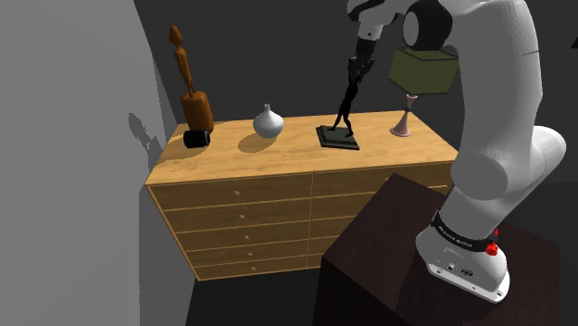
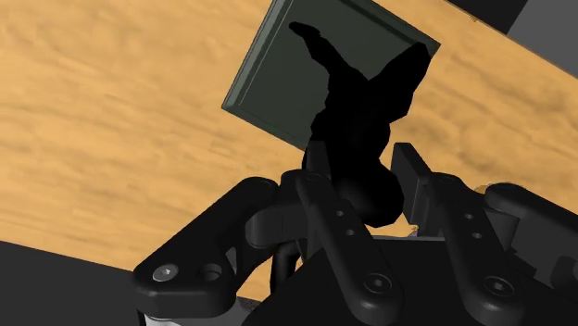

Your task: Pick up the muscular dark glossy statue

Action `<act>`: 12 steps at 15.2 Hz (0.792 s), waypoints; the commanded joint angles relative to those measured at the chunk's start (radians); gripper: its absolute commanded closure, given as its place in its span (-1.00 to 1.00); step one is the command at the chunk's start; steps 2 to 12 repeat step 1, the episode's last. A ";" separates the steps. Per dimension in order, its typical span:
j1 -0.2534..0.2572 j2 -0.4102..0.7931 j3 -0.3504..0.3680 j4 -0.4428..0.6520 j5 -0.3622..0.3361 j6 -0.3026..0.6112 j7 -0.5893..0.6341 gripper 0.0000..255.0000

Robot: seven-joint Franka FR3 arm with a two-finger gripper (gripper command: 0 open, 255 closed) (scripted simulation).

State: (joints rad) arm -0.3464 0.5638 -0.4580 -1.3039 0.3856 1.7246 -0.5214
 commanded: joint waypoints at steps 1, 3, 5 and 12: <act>-0.001 0.001 0.000 0.011 0.000 -0.009 0.003 1.00; -0.001 0.001 0.000 0.011 0.000 -0.009 0.003 1.00; -0.001 0.001 0.000 0.011 0.000 -0.009 0.003 1.00; -0.001 0.001 0.000 0.011 0.000 -0.009 0.003 1.00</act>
